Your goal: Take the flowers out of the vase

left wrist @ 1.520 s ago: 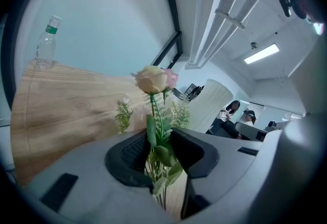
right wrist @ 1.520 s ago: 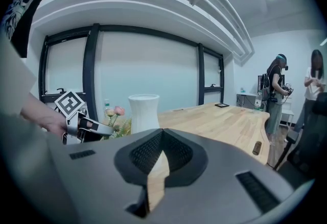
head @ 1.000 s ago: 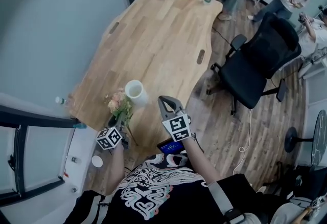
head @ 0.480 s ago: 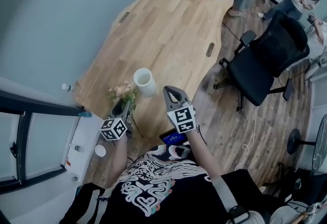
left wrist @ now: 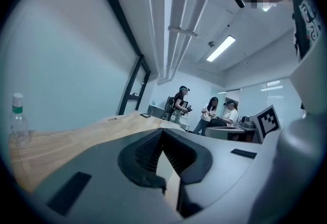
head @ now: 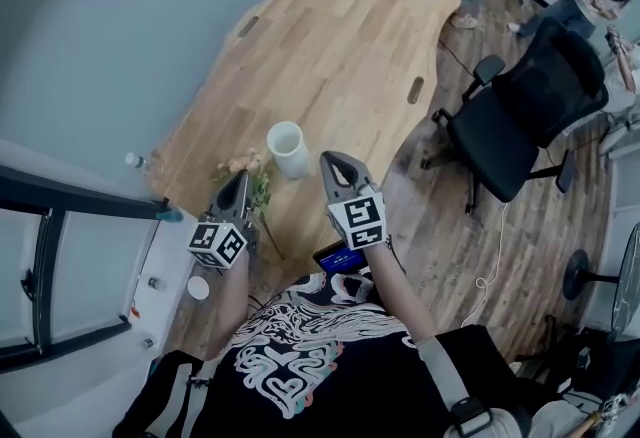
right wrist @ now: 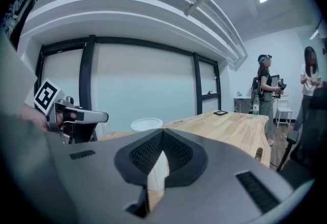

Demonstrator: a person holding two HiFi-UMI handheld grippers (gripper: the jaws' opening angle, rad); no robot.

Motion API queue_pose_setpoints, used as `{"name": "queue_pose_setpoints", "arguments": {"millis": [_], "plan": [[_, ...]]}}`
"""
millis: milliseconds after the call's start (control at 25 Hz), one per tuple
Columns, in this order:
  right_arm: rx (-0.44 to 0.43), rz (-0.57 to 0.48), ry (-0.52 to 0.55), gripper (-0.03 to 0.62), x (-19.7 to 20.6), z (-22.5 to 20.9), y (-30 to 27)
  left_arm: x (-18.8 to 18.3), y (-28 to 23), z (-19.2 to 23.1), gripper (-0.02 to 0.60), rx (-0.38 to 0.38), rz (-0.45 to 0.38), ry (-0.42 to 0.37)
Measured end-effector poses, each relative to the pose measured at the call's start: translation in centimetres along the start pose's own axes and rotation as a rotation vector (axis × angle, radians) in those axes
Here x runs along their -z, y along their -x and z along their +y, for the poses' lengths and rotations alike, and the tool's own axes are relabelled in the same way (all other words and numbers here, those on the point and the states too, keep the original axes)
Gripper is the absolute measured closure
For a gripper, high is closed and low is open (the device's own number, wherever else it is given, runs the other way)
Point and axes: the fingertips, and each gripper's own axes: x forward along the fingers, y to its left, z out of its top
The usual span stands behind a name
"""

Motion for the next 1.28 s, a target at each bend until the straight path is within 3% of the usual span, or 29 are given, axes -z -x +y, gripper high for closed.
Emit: {"name": "queue_pose_setpoints", "arguments": {"millis": [200,320,760,1280], "plan": [[0.007,-0.032,0.019,0.588,-1.9,0.2,0.0,-3.2,-0.6,-1.0,0.578,-0.002,-0.039,-0.202],[0.012,-0.052,0.026,0.588,-3.1,0.0,0.2,-4.9,-0.9,-1.8,0.578,0.004,-0.068,-0.262],[0.038,-0.097,0.037,0.588,-4.4,0.1,1.1,-7.2,-1.3,-2.5,0.578,0.019,-0.122,-0.291],[0.068,-0.104,0.038,0.588,-4.3,-0.7,1.3,-6.8,-1.9,-2.9,0.578,0.04,-0.11,-0.272]]}}
